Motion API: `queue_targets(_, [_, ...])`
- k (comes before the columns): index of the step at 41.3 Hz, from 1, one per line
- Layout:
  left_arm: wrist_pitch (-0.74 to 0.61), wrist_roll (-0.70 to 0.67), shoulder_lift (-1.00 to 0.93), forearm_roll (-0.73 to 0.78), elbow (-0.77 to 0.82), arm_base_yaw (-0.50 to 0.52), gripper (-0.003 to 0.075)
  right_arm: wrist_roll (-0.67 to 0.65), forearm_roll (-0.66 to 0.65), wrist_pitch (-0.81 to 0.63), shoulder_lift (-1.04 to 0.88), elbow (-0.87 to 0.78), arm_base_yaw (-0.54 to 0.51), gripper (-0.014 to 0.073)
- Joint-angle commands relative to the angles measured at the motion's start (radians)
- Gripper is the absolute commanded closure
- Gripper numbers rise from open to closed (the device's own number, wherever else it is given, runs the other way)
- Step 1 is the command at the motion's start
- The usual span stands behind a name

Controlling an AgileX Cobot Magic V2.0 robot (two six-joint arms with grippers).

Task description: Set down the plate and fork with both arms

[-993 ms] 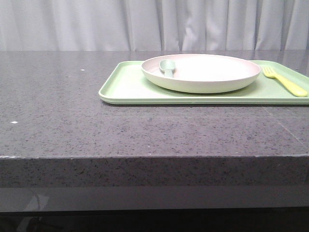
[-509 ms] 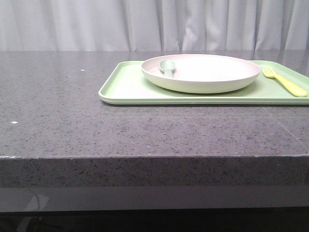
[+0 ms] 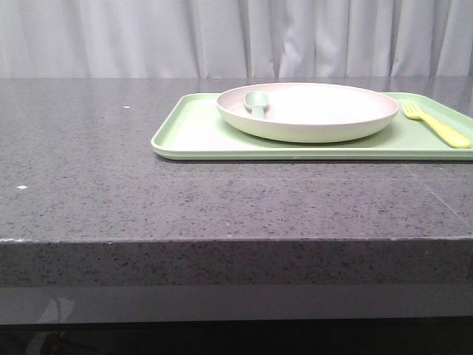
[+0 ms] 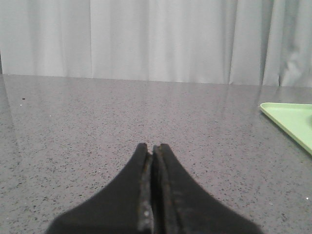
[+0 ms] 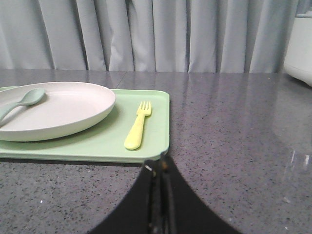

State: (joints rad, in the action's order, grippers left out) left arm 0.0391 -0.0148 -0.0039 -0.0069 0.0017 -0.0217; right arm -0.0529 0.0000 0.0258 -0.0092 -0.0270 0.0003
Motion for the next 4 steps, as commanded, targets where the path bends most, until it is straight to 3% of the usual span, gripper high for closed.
queue_targets(1, [-0.091,-0.01,-0.024,-0.007,0.009,0.002,0.0741,0.007,-0.006,-0.09,-0.019,0.005,-0.003,0.0662])
queue_targets(4, [-0.091,-0.01,-0.024,-0.007,0.009,0.002,0.0741,0.007,-0.006,-0.09,-0.019,0.005,-0.003,0.0662])
